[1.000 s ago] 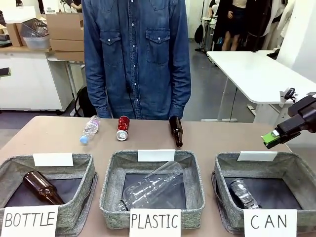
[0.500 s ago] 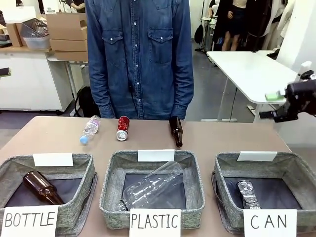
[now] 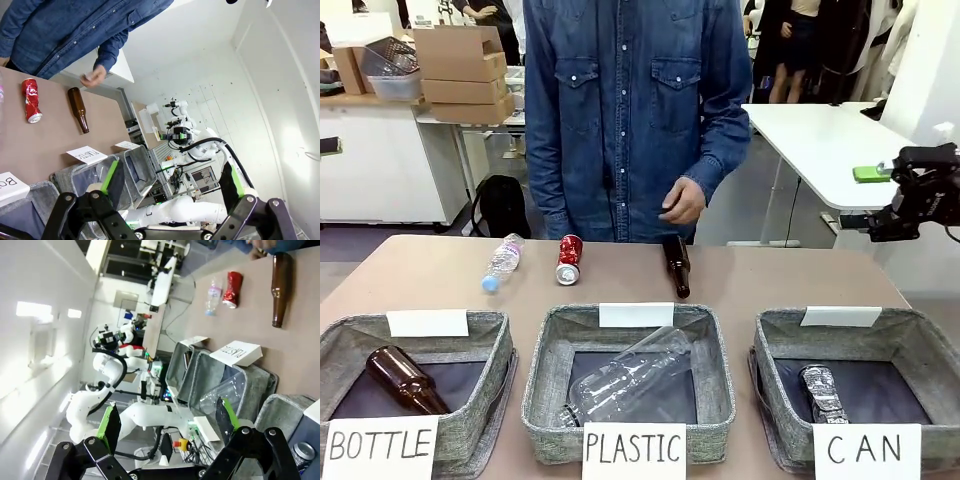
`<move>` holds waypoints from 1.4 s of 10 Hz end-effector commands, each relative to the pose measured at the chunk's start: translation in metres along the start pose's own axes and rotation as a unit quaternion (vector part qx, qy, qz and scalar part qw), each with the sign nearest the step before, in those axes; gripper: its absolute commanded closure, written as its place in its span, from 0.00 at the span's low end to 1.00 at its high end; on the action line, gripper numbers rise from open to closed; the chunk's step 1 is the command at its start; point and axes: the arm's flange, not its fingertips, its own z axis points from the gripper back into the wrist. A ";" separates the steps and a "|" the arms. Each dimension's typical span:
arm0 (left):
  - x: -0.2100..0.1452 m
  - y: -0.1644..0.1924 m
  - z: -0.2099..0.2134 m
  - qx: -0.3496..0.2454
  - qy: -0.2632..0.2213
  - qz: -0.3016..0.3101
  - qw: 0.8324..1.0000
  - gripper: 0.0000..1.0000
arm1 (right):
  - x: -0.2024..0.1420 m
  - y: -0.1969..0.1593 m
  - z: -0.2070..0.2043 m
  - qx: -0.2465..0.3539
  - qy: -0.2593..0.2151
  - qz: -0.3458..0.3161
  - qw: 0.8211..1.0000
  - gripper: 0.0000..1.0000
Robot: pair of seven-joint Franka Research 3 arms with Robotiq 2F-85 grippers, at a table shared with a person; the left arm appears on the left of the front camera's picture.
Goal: Sort the can waste into the basket.
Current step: Pick up the can waste from the table and place it in the right Fabric basket.
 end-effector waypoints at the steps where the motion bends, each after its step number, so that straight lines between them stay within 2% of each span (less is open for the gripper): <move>1: 0.001 0.000 -0.001 -0.010 -0.005 -0.008 1.000 0.00 | 0.003 -0.001 0.004 -0.001 0.010 0.015 1.000 0.00; 11: 0.000 0.000 0.000 0.000 0.000 0.000 1.000 0.00 | 0.003 -0.001 0.004 -0.001 0.010 0.015 1.000 0.00; 12: 0.005 -0.004 -0.012 0.048 0.031 -0.016 0.998 0.00 | 0.003 -0.001 0.004 -0.001 0.010 0.015 1.000 0.00; 14: 0.023 0.006 -0.062 0.083 0.123 -0.010 0.989 0.00 | 0.003 -0.001 0.004 -0.001 0.010 0.015 1.000 0.00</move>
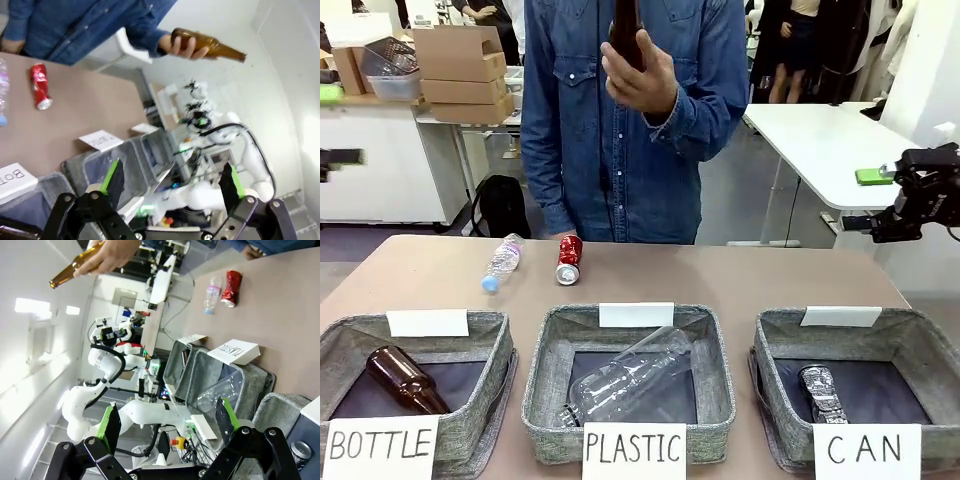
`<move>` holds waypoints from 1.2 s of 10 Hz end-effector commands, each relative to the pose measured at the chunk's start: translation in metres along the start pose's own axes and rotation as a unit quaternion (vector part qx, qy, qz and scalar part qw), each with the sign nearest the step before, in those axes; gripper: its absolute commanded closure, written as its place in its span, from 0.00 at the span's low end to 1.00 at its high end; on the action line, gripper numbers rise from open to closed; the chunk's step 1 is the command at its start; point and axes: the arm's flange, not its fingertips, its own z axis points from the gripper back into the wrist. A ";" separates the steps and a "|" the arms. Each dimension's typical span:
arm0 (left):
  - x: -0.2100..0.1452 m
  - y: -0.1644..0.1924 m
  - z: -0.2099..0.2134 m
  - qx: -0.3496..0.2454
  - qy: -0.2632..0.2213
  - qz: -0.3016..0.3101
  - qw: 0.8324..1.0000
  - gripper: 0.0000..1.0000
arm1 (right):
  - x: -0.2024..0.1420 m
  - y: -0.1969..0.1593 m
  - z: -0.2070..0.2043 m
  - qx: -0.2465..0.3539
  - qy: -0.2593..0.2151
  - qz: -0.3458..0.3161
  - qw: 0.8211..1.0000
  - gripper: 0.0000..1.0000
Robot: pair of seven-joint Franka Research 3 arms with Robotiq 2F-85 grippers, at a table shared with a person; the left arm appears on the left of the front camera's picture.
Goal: Sort the can waste into the basket.
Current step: Pick up the can waste from the table and place it in the right Fabric basket.
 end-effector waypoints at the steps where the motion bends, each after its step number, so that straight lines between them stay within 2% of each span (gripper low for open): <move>1: 0.031 0.008 -0.046 0.038 0.098 0.010 0.994 0.00 | 0.002 0.000 0.002 0.000 0.007 0.010 1.000 0.00; 3: 0.042 0.014 -0.089 0.083 0.169 0.014 0.982 0.00 | 0.002 0.000 0.002 0.000 0.007 0.010 1.000 0.00; 5: 0.044 0.004 -0.045 0.104 0.136 0.011 0.985 0.00 | 0.002 0.000 0.002 0.000 0.007 0.010 1.000 0.00; 7: 0.026 0.002 0.009 0.154 0.098 0.009 0.983 0.00 | 0.002 0.000 0.002 0.000 0.007 0.010 1.000 0.00; 8: 0.014 0.002 0.030 0.160 0.095 0.005 0.983 0.00 | 0.002 0.000 0.002 0.000 0.007 0.010 1.000 0.00; 9: 0.009 0.002 0.041 0.148 0.064 -0.001 0.987 0.00 | 0.002 0.000 0.002 0.000 0.007 0.010 1.000 0.00; 10: 0.010 0.008 0.029 0.206 0.049 0.046 0.976 0.00 | 0.002 0.000 0.002 0.000 0.007 0.010 1.000 0.00; 11: 0.022 0.004 0.045 0.153 0.077 0.004 0.985 0.00 | 0.002 0.000 0.002 0.000 0.007 0.010 1.000 0.00; 12: 0.014 0.005 0.053 0.170 0.059 0.016 0.983 0.00 | 0.002 0.000 0.002 0.000 0.007 0.010 1.000 0.00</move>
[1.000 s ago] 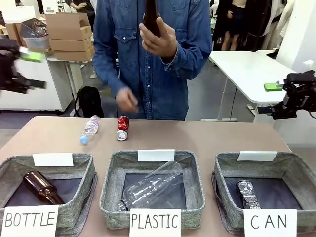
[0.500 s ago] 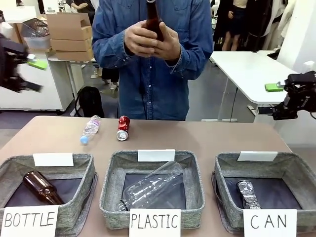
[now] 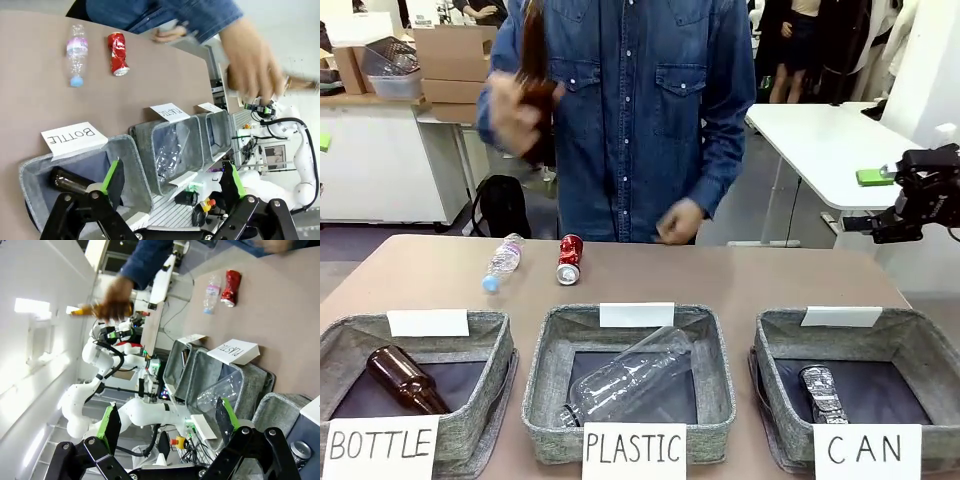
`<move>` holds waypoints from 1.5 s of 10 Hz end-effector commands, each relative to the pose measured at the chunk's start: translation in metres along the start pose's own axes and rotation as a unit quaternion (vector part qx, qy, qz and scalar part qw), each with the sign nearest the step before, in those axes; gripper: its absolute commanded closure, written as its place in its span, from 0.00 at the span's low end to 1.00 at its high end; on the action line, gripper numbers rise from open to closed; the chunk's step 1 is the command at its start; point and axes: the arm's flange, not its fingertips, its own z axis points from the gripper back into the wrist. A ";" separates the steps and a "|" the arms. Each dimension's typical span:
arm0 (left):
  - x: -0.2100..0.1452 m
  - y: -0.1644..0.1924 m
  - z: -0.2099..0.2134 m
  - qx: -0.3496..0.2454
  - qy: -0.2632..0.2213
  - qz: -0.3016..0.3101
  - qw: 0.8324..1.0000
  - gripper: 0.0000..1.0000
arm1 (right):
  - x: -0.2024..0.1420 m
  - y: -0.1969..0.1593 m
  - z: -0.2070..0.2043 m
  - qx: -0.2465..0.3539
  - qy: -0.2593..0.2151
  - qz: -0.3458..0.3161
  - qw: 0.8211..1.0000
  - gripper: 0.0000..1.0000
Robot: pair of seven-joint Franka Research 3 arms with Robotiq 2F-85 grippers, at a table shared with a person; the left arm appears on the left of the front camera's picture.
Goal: Sort the can waste into the basket.
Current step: Pick up the can waste from the table and place it in the right Fabric basket.
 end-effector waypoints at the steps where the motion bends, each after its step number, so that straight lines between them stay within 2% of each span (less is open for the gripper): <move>1: 0.012 -0.004 -0.011 0.015 0.021 -0.002 1.000 0.00 | 0.002 0.001 0.002 0.001 0.006 0.011 1.000 0.00; 2: 0.022 -0.006 0.001 -0.012 0.050 -0.009 0.999 0.00 | 0.002 0.001 0.002 0.001 0.006 0.011 1.000 0.00; 4: 0.031 0.005 0.075 0.005 0.065 0.013 0.998 0.00 | 0.002 0.001 0.002 0.001 0.006 0.011 1.000 0.00; 5: 0.021 0.008 0.110 -0.019 0.054 0.018 0.998 0.00 | 0.002 0.001 0.002 0.001 0.006 0.011 1.000 0.00; 7: -0.009 0.014 0.142 0.033 0.025 0.020 0.999 0.00 | 0.002 0.001 0.002 0.001 0.006 0.011 1.000 0.00; 8: -0.023 0.015 0.148 0.065 0.026 0.000 0.998 0.00 | 0.002 0.001 0.002 0.001 0.006 0.011 1.000 0.00; 9: -0.033 0.016 0.150 0.065 0.038 -0.031 0.997 0.00 | 0.002 0.001 0.002 0.001 0.006 0.011 1.000 0.00; 14: -0.019 0.018 0.130 0.072 0.046 -0.028 0.996 0.00 | 0.002 0.001 0.002 0.001 0.006 0.011 1.000 0.00; 15: -0.018 0.014 0.125 0.066 0.025 -0.025 0.997 0.00 | 0.002 0.001 0.002 0.001 0.006 0.011 1.000 0.00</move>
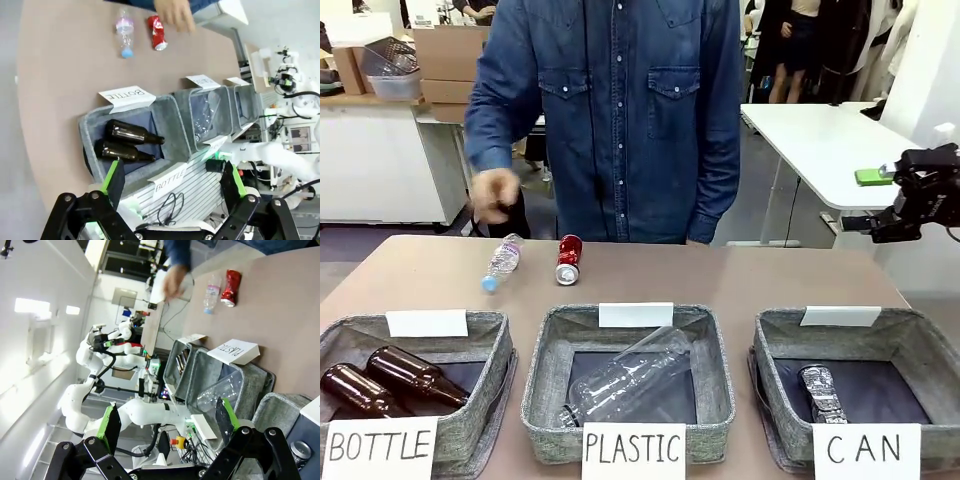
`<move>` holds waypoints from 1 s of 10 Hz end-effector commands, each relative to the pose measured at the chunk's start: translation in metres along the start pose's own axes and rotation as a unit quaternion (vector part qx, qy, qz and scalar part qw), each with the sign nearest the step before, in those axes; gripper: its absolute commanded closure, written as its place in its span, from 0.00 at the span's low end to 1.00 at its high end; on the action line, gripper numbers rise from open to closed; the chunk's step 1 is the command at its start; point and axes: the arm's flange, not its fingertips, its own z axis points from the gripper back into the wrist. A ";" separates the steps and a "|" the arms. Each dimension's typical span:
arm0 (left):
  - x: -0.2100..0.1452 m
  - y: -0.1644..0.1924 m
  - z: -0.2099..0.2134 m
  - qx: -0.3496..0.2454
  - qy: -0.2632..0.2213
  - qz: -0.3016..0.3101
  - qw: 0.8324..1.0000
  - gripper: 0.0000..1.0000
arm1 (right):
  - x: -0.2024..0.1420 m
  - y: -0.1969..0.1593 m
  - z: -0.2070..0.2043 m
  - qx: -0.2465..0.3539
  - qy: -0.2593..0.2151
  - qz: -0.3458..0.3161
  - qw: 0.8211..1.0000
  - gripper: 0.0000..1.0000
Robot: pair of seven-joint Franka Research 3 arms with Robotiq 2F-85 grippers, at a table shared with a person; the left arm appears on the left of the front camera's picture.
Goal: Sort the can waste into the basket.
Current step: Pick up the can waste from the table and place it in the right Fabric basket.
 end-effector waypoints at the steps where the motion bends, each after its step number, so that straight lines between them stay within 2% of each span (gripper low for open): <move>1: 0.001 -0.020 -0.016 -0.020 -0.048 0.004 0.999 0.00 | 0.002 0.001 0.002 0.000 0.006 0.011 1.000 0.00; 2: 0.010 -0.041 -0.043 -0.040 -0.043 -0.011 0.998 0.00 | 0.002 0.001 0.002 0.000 0.006 0.011 1.000 0.00; 3: 0.025 -0.057 -0.078 -0.063 -0.014 -0.027 0.998 0.00 | 0.002 0.001 0.002 0.000 0.006 0.011 1.000 0.00; 5: 0.066 -0.079 -0.167 0.002 0.009 -0.025 1.000 0.00 | 0.002 0.001 0.002 0.000 0.006 0.011 1.000 0.00; 7: 0.105 -0.090 -0.251 0.048 0.097 -0.030 0.994 0.00 | 0.002 0.001 0.002 0.000 0.006 0.011 1.000 0.00; 9: 0.130 -0.097 -0.331 0.105 0.113 -0.026 0.988 0.00 | 0.002 0.001 0.002 0.000 0.006 0.011 1.000 0.00; 10: 0.127 -0.102 -0.376 0.126 0.112 -0.032 0.985 0.00 | 0.002 0.001 0.002 0.000 0.006 0.011 1.000 0.00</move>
